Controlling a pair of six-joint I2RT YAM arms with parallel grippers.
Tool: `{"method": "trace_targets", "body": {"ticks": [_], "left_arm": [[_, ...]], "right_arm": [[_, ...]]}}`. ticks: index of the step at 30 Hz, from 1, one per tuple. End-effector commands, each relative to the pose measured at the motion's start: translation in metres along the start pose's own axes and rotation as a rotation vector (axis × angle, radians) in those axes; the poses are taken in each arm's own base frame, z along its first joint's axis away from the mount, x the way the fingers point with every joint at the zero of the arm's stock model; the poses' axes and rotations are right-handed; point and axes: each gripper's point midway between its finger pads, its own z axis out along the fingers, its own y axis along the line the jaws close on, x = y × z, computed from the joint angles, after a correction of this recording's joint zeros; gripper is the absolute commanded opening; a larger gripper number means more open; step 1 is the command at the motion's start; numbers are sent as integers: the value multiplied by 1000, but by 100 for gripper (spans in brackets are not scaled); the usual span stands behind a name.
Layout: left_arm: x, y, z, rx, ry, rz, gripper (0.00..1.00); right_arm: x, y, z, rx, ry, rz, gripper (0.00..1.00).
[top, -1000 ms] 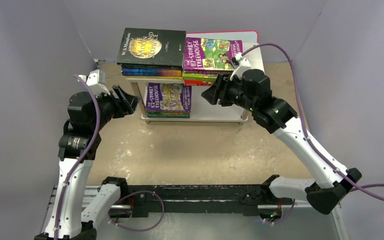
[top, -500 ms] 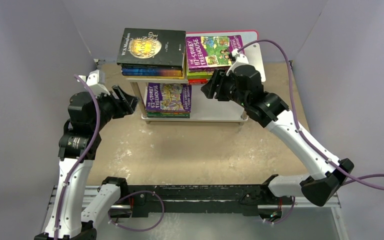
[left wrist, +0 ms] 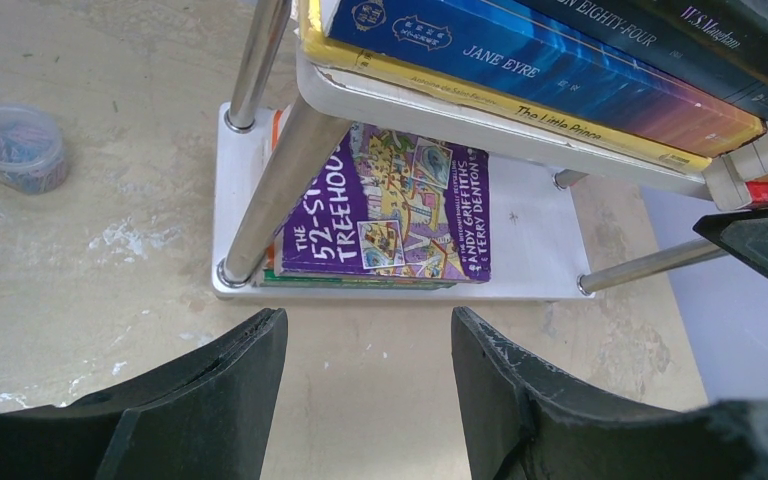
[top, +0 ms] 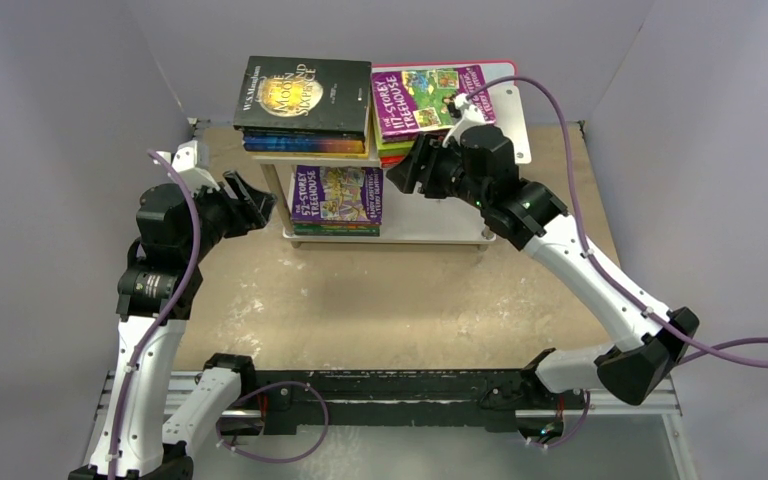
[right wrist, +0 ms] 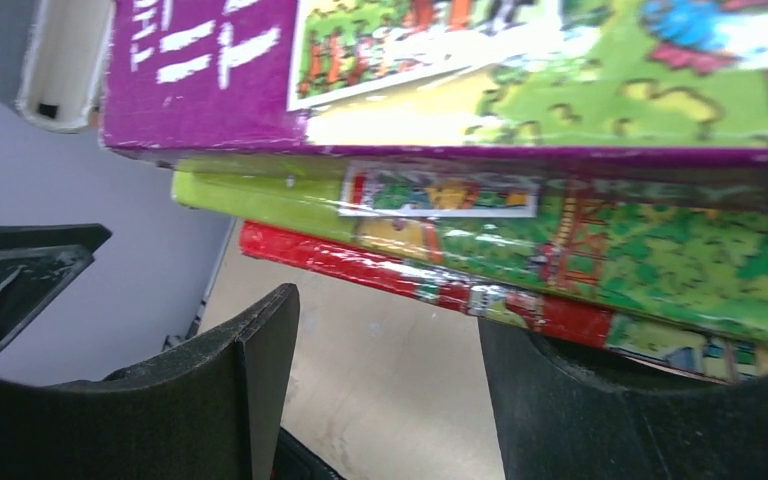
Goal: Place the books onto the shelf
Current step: Adjust the book on the shelf.
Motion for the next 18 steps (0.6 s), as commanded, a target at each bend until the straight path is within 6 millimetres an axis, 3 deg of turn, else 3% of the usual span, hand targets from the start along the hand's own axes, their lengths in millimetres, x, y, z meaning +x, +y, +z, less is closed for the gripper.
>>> {"method": "trace_targets", "body": {"ticks": [1,4,9,18], "left_arm": [[-9,-5,-2,8,-30,7,60],[-10,-5,-3,6,-31,6,60],[-10,-3,-3,0,-32,10,60],[-7,-1,-2,-9,-24,12,60]], "right_arm": [[-45,42,-2,-173,-150,12,68],[-46,56,-3,-249,-152,12,63],[-47,72,-5,-341,-153,0,41],[-43,64,11,-297,-137,8,39]]}}
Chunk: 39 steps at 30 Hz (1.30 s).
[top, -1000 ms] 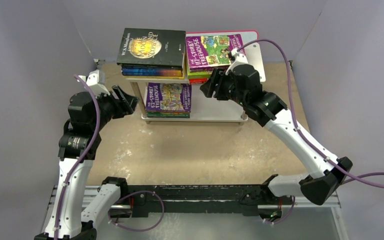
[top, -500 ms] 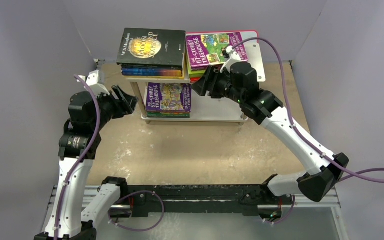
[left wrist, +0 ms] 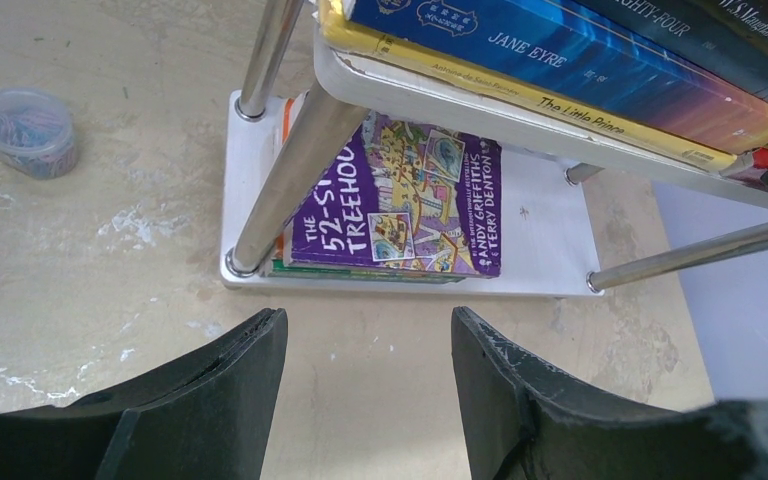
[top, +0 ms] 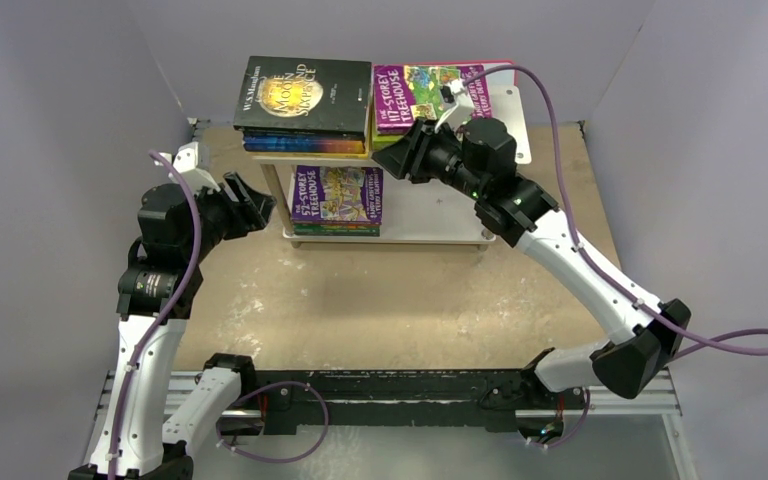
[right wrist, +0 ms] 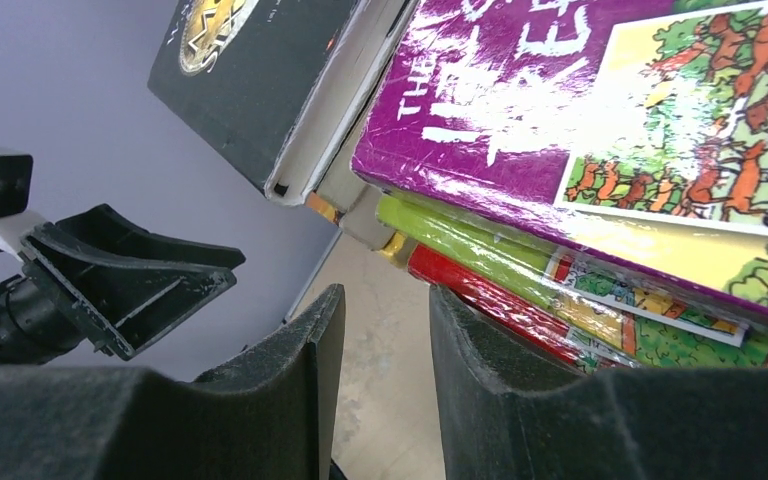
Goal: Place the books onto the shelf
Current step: Adjust the book on the shelf.
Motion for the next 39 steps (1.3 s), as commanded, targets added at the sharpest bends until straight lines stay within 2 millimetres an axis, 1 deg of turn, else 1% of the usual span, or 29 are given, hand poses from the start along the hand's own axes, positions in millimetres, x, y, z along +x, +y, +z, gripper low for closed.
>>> {"method": "trace_targets", "body": {"ticks": [1,5,7,10,12,13,14,16,17,19,21,23,26,29,32,34,35,39], "left_arm": [[-11,-5,-2,13,-39,15,60],[-12,-6,-4,13,-43,15,60],[-13,-6,-4,14,-45,17,60],[-15,-7,-5,13,-50,21,60],[-17,-8,-5,16,-54,22,60],[-18,-9,-5,19,-56,21,60],[-18,-9,-5,22,-57,20,60],[-20,-11,-5,30,-60,19,60],[-20,-12,-5,33,-62,19,60],[-23,-14,-7,41,-70,19,60],[-26,-15,-8,41,-79,18,60],[-28,-16,-10,43,-86,18,60],[-32,-18,-11,46,-97,15,61],[-34,-20,-11,50,-100,10,61],[-32,-19,-8,48,-93,5,61],[-30,-18,-6,48,-87,-2,61],[-28,-18,-5,50,-82,-3,61],[-24,-16,-1,45,-67,-9,61]], "right_arm": [[-15,8,7,-34,-46,-12,39],[-17,11,6,-35,-41,-16,40],[-24,17,-1,-57,-56,-40,40],[-39,41,-24,-137,-92,-114,40],[-51,59,-44,-192,-113,-169,41],[-56,64,-53,-202,-119,-197,42],[-65,68,-62,-197,-142,-229,43],[-84,71,-75,-160,-193,-277,45],[-90,69,-78,-133,-205,-298,47],[-106,58,-82,-50,-243,-320,50],[-122,45,-83,28,-273,-343,57],[-141,26,-83,91,-296,-351,63],[-171,-6,-80,166,-315,-361,70],[-190,-33,-71,258,-303,-418,75],[-197,-54,-60,296,-270,-463,80],[-201,-69,-54,312,-259,-463,84],[-200,-78,-49,309,-245,-456,85],[-196,-100,-33,259,-189,-439,88]]}}
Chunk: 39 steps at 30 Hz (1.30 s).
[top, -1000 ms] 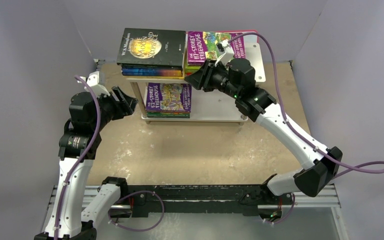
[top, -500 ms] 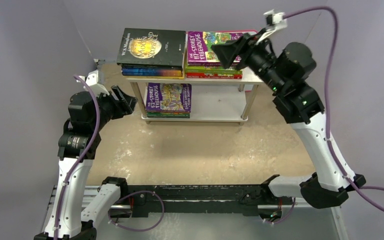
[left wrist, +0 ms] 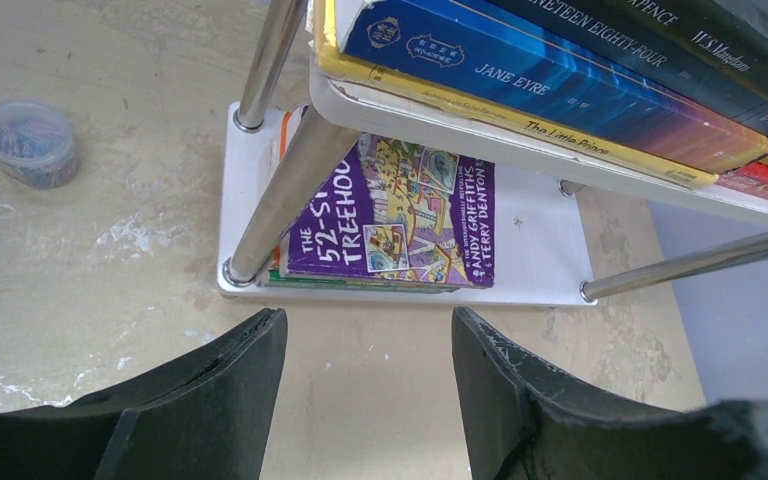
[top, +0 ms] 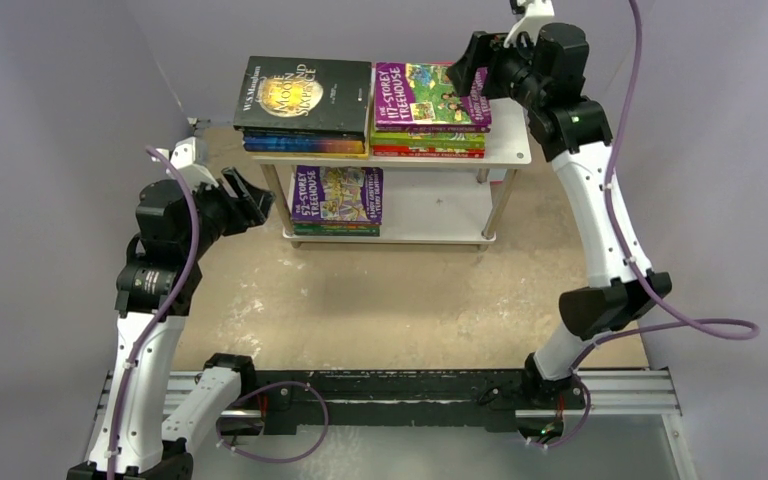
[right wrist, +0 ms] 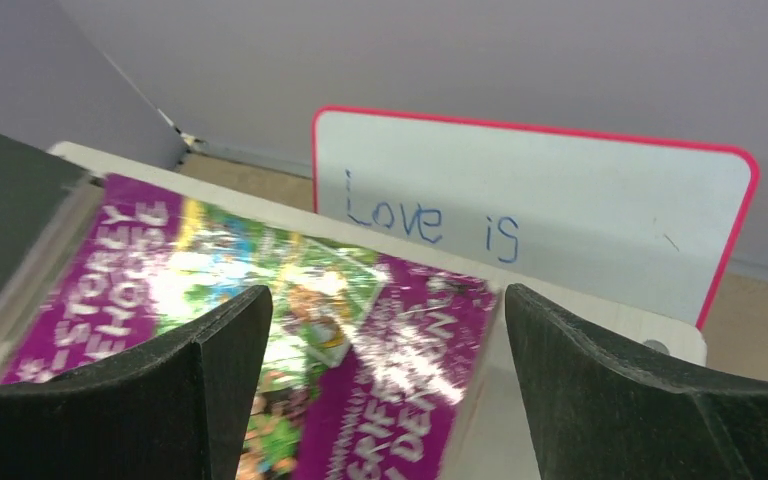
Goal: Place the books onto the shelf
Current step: Adjust the book on the shelf.
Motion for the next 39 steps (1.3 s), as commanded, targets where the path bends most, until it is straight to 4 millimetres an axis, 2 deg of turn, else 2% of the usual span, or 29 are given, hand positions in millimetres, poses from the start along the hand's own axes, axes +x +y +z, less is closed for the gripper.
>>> {"method": "trace_targets", "body": {"ticks": [1,5,9,11,16,21,29,33,36,39], "left_arm": [[-15,-12,-1,45,-52,-2,61],[-10,-9,2,37,-37,-5,61],[-7,-8,5,34,-29,-10,61],[-6,-7,6,33,-25,-11,61],[-3,-5,7,28,-18,-13,61],[-1,-4,7,24,-13,-14,61],[-3,-5,5,26,-17,-10,61],[-7,-5,3,17,-31,-8,61],[-17,-2,-3,-13,-70,-6,60],[-42,6,-17,-92,-169,-6,61]], "right_arm": [[-20,1,-4,-116,-33,-40,88],[-4,-4,6,-203,21,-11,88],[7,1,8,-299,49,28,85],[9,4,8,-341,55,42,80],[19,6,10,-374,94,84,59],[30,9,5,-391,129,115,49],[34,13,-3,-417,138,92,35],[31,10,-6,-388,132,81,36],[22,1,-10,-311,110,76,49],[8,-10,-19,-208,59,71,65]]}}
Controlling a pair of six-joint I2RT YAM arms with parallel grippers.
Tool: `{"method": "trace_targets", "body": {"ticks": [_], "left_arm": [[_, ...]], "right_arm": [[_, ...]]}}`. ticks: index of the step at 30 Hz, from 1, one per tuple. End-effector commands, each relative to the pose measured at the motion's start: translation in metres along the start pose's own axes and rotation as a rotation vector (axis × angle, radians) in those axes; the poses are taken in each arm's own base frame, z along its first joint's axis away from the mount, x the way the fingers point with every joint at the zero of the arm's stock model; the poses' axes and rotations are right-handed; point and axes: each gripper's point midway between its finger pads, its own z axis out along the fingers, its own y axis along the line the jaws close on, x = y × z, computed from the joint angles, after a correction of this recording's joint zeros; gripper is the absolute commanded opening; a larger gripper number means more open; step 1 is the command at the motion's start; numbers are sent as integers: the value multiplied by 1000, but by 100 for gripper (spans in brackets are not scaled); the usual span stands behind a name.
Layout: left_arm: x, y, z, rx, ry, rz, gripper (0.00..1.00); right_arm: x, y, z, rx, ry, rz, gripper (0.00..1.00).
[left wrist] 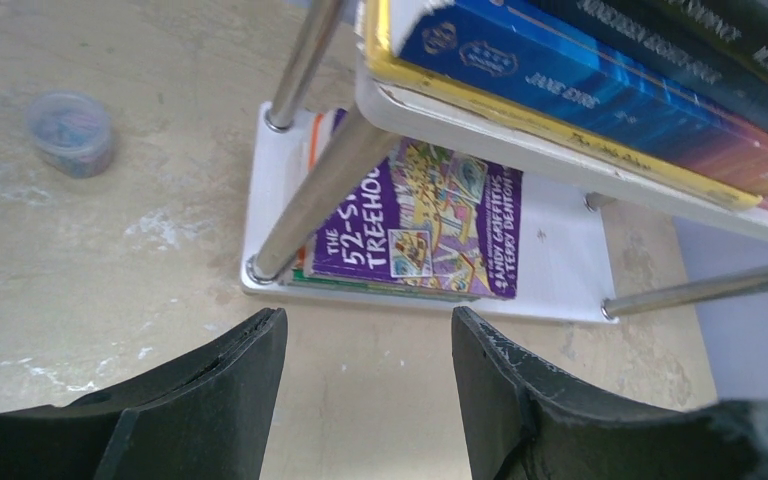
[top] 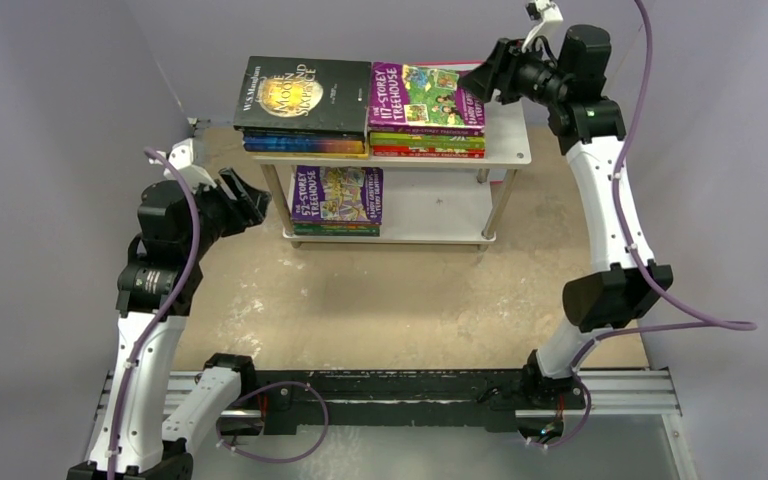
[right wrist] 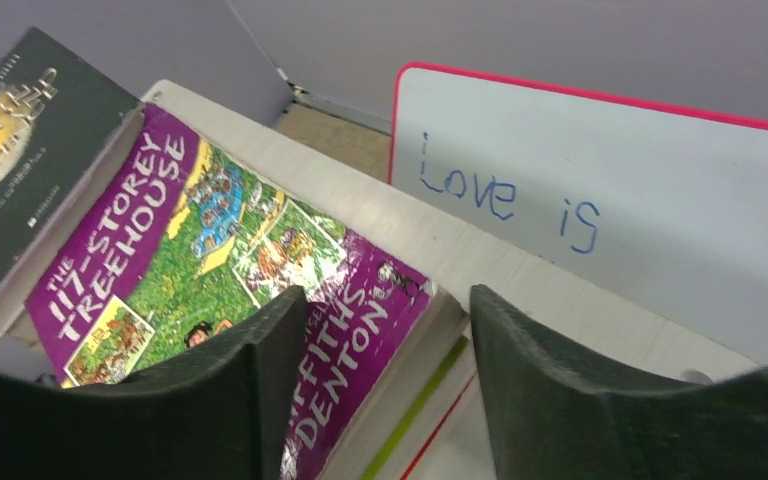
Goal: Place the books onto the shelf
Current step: Adjust the book on the shelf, then reset both arms
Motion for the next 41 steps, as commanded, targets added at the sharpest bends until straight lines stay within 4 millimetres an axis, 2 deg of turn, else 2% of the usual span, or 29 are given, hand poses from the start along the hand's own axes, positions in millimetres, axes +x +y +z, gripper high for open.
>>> {"method": "trace_targets", "body": {"ticks": [1,4,8,12,15,18,22,24,25,27,30,36,41], "left_arm": [[-53,4,-25,-97,-207,-6,61],[-84,15,-40,-200,-321,-58,61],[-120,4,-46,-200,-418,-151,58],[-133,2,-41,-209,-445,-169,52],[-127,3,-44,-194,-448,-127,58],[-116,11,-53,-215,-441,-77,64],[-94,31,-64,-307,-372,-19,68],[-87,37,-71,-334,-355,1,69],[-83,40,-75,-346,-352,13,69],[-80,46,-87,-371,-365,19,69],[-75,50,-100,-384,-371,26,72],[-67,62,-119,-444,-371,38,74],[-67,66,-125,-466,-378,41,77]], "right_arm": [[-23,13,-36,103,-68,-27,69],[-31,16,-51,149,-109,-19,77],[-33,28,-74,165,-151,-7,80],[-27,34,-102,220,-181,-10,80],[-18,33,-131,302,-206,-15,81],[-7,20,-165,458,-237,-13,82],[18,10,-207,613,-243,-5,86],[32,7,-232,686,-244,-2,94],[42,4,-240,719,-232,4,98],[59,2,-255,763,-219,23,99],[79,0,-271,810,-204,55,99],[85,3,-300,889,-220,74,99],[89,4,-305,892,-220,74,99]]}}
